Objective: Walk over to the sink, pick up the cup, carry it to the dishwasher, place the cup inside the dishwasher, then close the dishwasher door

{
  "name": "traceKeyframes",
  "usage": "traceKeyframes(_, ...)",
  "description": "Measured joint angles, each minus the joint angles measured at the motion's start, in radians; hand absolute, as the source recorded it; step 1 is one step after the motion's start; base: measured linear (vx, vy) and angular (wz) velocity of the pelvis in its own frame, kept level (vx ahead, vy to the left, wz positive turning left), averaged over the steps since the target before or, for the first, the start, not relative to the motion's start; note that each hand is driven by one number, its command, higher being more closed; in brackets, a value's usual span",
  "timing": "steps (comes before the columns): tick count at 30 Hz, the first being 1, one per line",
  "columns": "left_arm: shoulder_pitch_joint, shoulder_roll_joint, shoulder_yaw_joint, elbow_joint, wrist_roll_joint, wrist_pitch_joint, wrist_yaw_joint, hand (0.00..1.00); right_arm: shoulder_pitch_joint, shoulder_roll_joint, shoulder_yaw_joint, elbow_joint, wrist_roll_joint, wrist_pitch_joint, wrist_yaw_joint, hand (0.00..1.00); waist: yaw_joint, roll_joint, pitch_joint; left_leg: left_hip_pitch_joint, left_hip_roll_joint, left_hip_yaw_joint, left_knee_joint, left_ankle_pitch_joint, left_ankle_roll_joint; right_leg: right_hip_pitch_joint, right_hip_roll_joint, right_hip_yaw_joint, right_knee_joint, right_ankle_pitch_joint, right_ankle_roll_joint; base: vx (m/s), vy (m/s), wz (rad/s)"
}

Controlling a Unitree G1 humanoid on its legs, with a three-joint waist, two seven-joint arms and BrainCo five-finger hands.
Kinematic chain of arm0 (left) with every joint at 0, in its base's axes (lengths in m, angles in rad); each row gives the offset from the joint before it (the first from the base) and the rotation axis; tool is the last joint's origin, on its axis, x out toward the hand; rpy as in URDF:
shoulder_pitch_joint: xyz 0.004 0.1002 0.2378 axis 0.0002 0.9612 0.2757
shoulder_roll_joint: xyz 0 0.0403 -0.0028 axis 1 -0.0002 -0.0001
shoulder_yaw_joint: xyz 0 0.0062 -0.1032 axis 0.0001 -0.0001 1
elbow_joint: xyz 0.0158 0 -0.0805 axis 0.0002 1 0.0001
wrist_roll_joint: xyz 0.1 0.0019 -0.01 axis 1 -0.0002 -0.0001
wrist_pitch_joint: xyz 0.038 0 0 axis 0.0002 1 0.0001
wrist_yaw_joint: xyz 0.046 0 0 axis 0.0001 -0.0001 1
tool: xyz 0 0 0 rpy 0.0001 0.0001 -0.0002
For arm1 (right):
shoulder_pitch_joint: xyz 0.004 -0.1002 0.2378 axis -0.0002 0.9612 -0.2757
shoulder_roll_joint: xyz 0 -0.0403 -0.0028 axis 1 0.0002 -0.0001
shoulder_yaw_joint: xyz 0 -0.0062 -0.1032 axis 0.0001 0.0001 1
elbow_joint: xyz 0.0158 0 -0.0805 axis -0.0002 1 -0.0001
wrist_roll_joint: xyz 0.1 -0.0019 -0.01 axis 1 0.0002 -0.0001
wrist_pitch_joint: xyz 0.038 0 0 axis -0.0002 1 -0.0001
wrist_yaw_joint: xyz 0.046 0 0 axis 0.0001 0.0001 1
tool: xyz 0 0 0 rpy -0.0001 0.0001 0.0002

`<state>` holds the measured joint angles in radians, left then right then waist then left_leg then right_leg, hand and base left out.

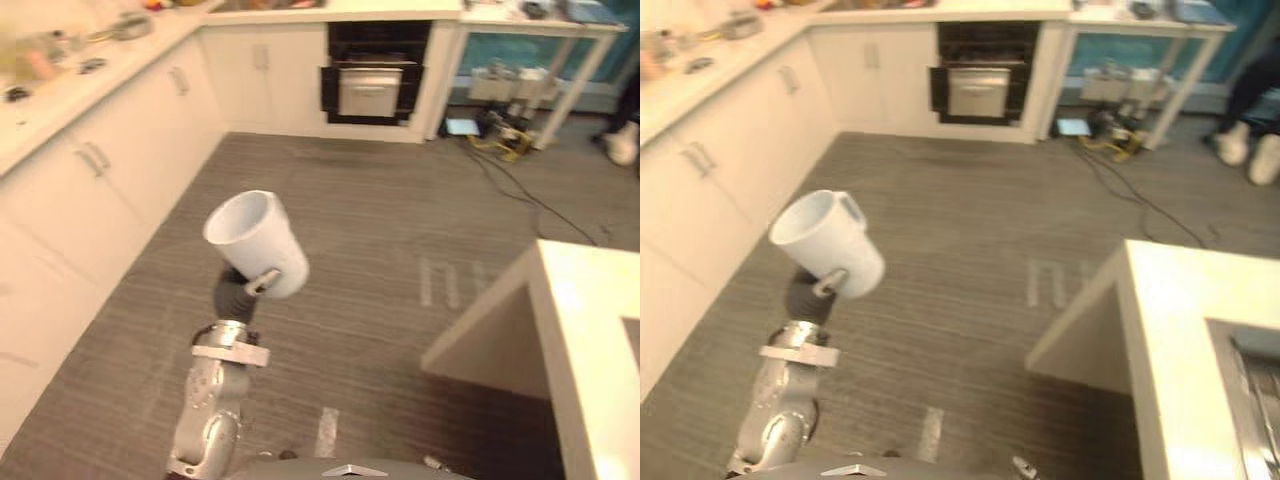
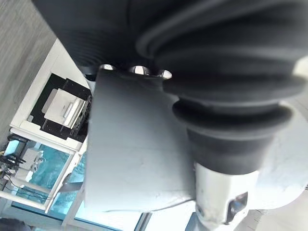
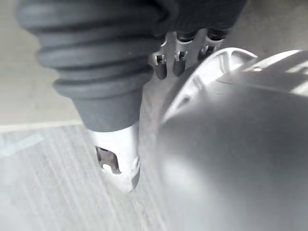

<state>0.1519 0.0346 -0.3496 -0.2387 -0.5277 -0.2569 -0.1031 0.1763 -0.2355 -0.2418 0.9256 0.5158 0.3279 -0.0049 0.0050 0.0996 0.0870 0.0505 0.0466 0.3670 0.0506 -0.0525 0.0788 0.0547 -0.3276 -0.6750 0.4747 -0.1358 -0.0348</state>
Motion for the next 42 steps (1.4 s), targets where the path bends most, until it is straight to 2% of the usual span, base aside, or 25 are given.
traceKeyframes(1,-0.041,0.014,-0.029,0.029,0.0,-0.002,-0.003,1.0,0.005,0.027,-0.006,0.0,0.034,-0.007,0.005,0.0,-0.018,-0.01,0.003,-0.02,0.003,-0.071,-0.002,0.021,0.003,-0.012,0.08,0.187,-0.071,-0.067,0.028,0.04,-0.14,2.16)
traceKeyframes(2,-0.078,0.021,-0.049,0.056,0.0,-0.004,-0.003,1.0,0.004,0.056,-0.003,0.005,0.055,-0.013,0.007,0.0,-0.018,-0.028,0.011,-0.03,-0.001,-0.117,-0.009,0.04,0.002,-0.028,0.134,0.324,-0.118,-0.095,0.041,0.0,-0.161,1.79)
traceKeyframes(3,-0.1,0.028,-0.056,0.082,0.0,-0.007,-0.002,1.0,-0.004,0.09,-0.002,0.025,0.081,-0.018,0.015,0.0,-0.012,-0.056,0.017,-0.037,-0.014,-0.156,-0.02,0.055,-0.013,-0.051,0.172,0.457,-0.172,-0.096,0.05,-0.02,-0.151,1.3)
traceKeyframes(4,-0.104,0.036,-0.056,0.101,0.0,-0.014,0.007,1.0,-0.008,0.099,0.01,0.032,0.08,-0.021,0.019,0.0,-0.016,-0.081,0.019,-0.037,-0.027,-0.184,-0.021,0.063,-0.024,-0.055,0.183,0.532,-0.22,-0.065,0.05,-0.03,-0.156,1.0)
traceKeyframes(5,-0.104,0.055,-0.056,0.109,0.001,-0.015,0.014,1.0,-0.015,0.111,0.032,0.036,0.078,-0.02,0.018,0.0,-0.022,-0.112,0.021,-0.028,-0.05,-0.208,-0.032,0.072,-0.037,-0.059,0.187,0.585,-0.248,0.018,0.059,-0.02,-0.187,0.82)
traceKeyframes(6,-0.104,0.073,-0.066,0.124,0.002,-0.015,0.02,1.0,-0.015,0.12,0.05,0.038,0.074,-0.02,0.019,0.0,-0.022,-0.137,0.019,0.007,-0.067,-0.228,-0.084,0.094,-0.072,-0.048,0.167,0.608,-0.247,-0.003,0.115,0.0,-0.174,0.6)
traceKeyframes(7,-0.104,0.078,-0.082,0.138,0.008,-0.015,0.034,1.0,-0.023,0.115,0.068,0.034,0.067,-0.019,0.027,0.0,-0.02,-0.124,0.016,0.03,-0.056,-0.236,-0.14,0.124,-0.091,-0.036,0.175,0.589,-0.271,-0.01,0.129,-0.01,-0.172,0.41)
traceKeyframes(8,-0.104,0.079,-0.084,0.139,0.012,-0.015,0.039,1.0,-0.026,0.105,0.081,0.032,0.06,-0.019,0.031,0.0,-0.021,-0.126,0.022,0.03,-0.051,-0.235,-0.14,0.129,-0.092,-0.03,0.181,0.578,-0.281,-0.011,0.126,-0.05,-0.177,0.17)
traceKeyframes(10,-0.104,0.074,-0.103,0.135,0.026,-0.007,0.056,1.0,-0.036,0.071,0.126,0.032,0.026,-0.018,0.051,0.0,-0.017,-0.09,0.005,0.037,-0.027,-0.236,-0.14,0.134,-0.098,0.006,0.207,0.57,-0.336,0.005,0.122,-0.06,-0.134,0.05)
traceKeyframes(12,-0.104,0.066,-0.092,0.129,0.03,-0.005,0.058,1.0,-0.05,0.061,0.155,0.031,0.027,-0.018,0.05,0.0,-0.022,-0.084,-0.004,0.036,-0.02,-0.24,-0.14,0.134,-0.101,0.023,0.213,0.554,-0.369,0.024,0.129,0.0,-0.034,0.03)
traceKeyframes(18,-0.103,0.101,-0.075,0.126,0.032,-0.002,0.057,1.0,-0.066,0.08,0.202,0.032,0.025,-0.017,0.045,0.0,-0.016,-0.115,-0.02,0.018,-0.024,-0.238,-0.14,0.131,-0.101,0.044,0.214,0.551,-0.44,0.069,0.129,0.03,0.005,0.01)
traceKeyframes(19,-0.078,0.143,-0.045,0.13,0.028,-0.028,0.047,1.0,-0.072,0.108,0.231,0.038,-0.01,-0.019,0.038,0.0,-0.064,-0.152,-0.047,0.039,-0.034,-0.202,-0.141,0.12,-0.102,0.085,0.202,0.546,-0.498,0.101,0.133,0.0,0.0,0.0)
traceKeyframes(27,-0.079,0.136,-0.012,0.13,0.029,-0.028,0.049,1.0,-0.061,0.108,0.228,0.036,-0.009,-0.024,0.04,0.0,-0.069,-0.154,-0.049,0.038,-0.037,-0.203,-0.141,0.117,-0.1,0.082,0.207,0.553,-0.503,0.1,0.133,0.0,0.0,0.0)
traceKeyframes(31,-0.083,0.116,0.059,0.13,0.032,-0.036,0.082,1.0,-0.04,0.118,0.216,0.034,-0.002,-0.054,0.05,0.0,-0.072,-0.158,-0.055,0.039,-0.042,-0.205,-0.14,0.113,-0.097,0.083,0.208,0.559,-0.498,0.1,0.13,0.0,0.0,0.0)
traceKeyframes(34,-0.081,0.098,0.073,0.126,0.038,-0.039,0.106,1.0,-0.015,0.133,0.18,0.033,0.009,-0.075,0.054,0.0,-0.064,-0.164,-0.064,0.041,-0.036,-0.204,-0.139,0.107,-0.098,0.083,0.212,0.574,-0.486,0.094,0.121,0.01,-0.005,-0.06)
traceKeyframes(36,-0.076,0.087,0.075,0.112,0.042,-0.041,0.121,1.0,-0.007,0.137,0.178,0.03,0.01,-0.087,0.063,0.0,-0.057,-0.164,-0.063,0.048,-0.031,-0.202,-0.129,0.086,-0.113,0.08,0.215,0.583,-0.451,0.071,0.118,0.03,-0.02,-0.1)
traceKeyframes(37,-0.068,0.08,0.075,0.091,0.042,-0.041,0.122,1.0,-0.002,0.146,0.17,0.015,0.009,-0.091,0.063,0.0,-0.062,-0.171,-0.059,0.015,-0.022,-0.202,-0.026,0.028,-0.116,0.074,0.211,0.58,-0.405,0.041,0.11,0.0,0.0,0.0)
traceKeyframes(38,-0.062,0.075,0.075,0.08,0.042,-0.042,0.121,1.0,-0.002,0.149,0.164,0.005,0.009,-0.091,0.063,0.0,-0.059,-0.169,-0.056,-0.002,-0.014,-0.202,0.03,0.0,-0.118,0.071,0.212,0.58,-0.387,0.031,0.107,0.01,-0.04,-0.09)
traceKeyframes(39,-0.029,0.051,0.075,0.021,0.042,-0.051,0.121,1.0,0.013,0.146,0.157,-0.027,0.011,-0.09,0.064,0.0,-0.045,-0.151,-0.044,-0.072,0.038,-0.196,0.251,-0.104,-0.117,0.062,0.23,0.583,-0.323,-0.008,0.1,-0.02,-0.007,-0.17)
traceKeyframes(40,-0.006,0.038,0.076,-0.027,0.045,-0.066,0.12,1.0,0.024,0.138,0.157,-0.055,0.031,-0.086,0.071,0.0,-0.038,-0.121,-0.024,-0.165,0.09,-0.19,0.478,-0.148,-0.116,0.048,0.256,0.584,-0.267,-0.058,0.087,-0.06,-0.012,-0.13)
traceKeyframes(42,0.023,0.024,0.089,-0.07,0.057,-0.082,0.117,1.0,0.027,0.128,0.158,-0.076,0.039,-0.081,0.082,0.0,-0.034,-0.109,-0.012,-0.264,0.152,-0.192,0.705,-0.124,-0.129,0.047,0.281,0.588,-0.208,-0.102,0.073,-0.06,-0.019,-0.04)
